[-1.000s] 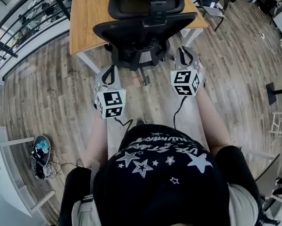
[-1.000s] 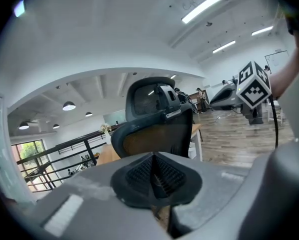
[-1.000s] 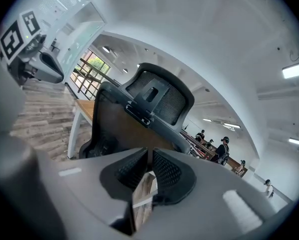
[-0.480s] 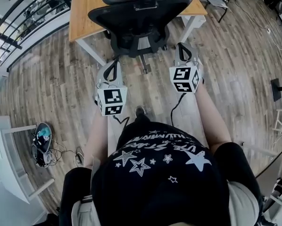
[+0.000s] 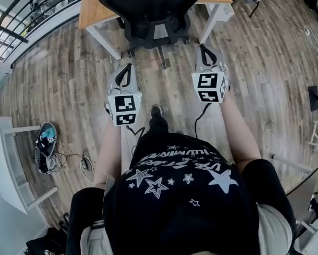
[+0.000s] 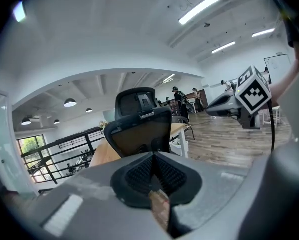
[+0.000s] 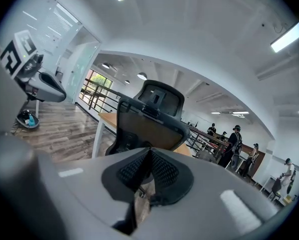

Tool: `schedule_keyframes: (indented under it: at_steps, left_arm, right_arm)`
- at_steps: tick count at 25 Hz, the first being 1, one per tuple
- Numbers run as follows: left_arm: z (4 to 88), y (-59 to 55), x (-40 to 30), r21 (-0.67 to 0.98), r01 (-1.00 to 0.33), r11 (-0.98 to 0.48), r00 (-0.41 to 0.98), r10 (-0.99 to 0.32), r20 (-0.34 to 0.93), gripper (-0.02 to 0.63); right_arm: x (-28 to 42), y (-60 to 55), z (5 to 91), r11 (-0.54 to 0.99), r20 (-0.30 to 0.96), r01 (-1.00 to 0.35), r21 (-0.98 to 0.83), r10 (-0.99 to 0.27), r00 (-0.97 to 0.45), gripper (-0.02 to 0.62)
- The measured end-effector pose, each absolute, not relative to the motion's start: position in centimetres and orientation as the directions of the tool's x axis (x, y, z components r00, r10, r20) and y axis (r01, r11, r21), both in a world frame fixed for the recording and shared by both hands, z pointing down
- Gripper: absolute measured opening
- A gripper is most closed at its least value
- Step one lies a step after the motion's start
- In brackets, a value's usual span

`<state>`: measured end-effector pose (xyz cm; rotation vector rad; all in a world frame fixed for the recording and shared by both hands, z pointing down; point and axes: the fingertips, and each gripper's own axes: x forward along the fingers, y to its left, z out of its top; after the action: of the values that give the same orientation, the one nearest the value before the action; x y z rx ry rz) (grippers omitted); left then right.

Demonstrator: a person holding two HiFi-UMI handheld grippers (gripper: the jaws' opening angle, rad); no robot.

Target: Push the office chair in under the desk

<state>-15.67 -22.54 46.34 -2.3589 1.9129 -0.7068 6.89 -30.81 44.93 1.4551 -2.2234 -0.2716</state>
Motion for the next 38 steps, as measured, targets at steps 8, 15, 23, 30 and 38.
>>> schedule_keyframes:
  at_steps: [8,15,23,30,38]
  left_arm:
    - [45.7,-17.4,-13.0,-0.291,-0.931,-0.221,0.129,-0.944,0.305,0.001]
    - [45.2,-13.1,-10.7,-0.279,-0.938,-0.205,0.117,-0.947,0.3,0.0]
    - [45.6,-9.7,-9.6,-0.287,-0.937,-0.202,0.103,-0.94,0.325,0.002]
    - [46.1,-9.2,-10.8,-0.253,-0.948,-0.192,0.101,-0.937,0.335,0.001]
    - [47.0,-7.9,-11.6,-0.211,-0.953,-0.218,0.136,-0.928,0.347,0.0]
  right_arm:
    - [9.8,-25.8,44.4,0.425,0.268,-0.812,0.401,-0.902,-0.339,0.003]
    - [12.0,-21.2,44.6,0.447,0.276,-0.779,0.439,-0.893,-0.356,0.002]
    - [14.0,-18.5,44.8,0.464,0.269,-0.822,0.329,-0.881,-0.39,0.002]
    - [13.5,-17.1,45.5,0.479,0.301,-0.797,0.367,-0.872,-0.385,0.002]
    - [13.1,-15.0,46.9,0.469,0.348,-0.812,0.347,-0.869,-0.353,0.002]
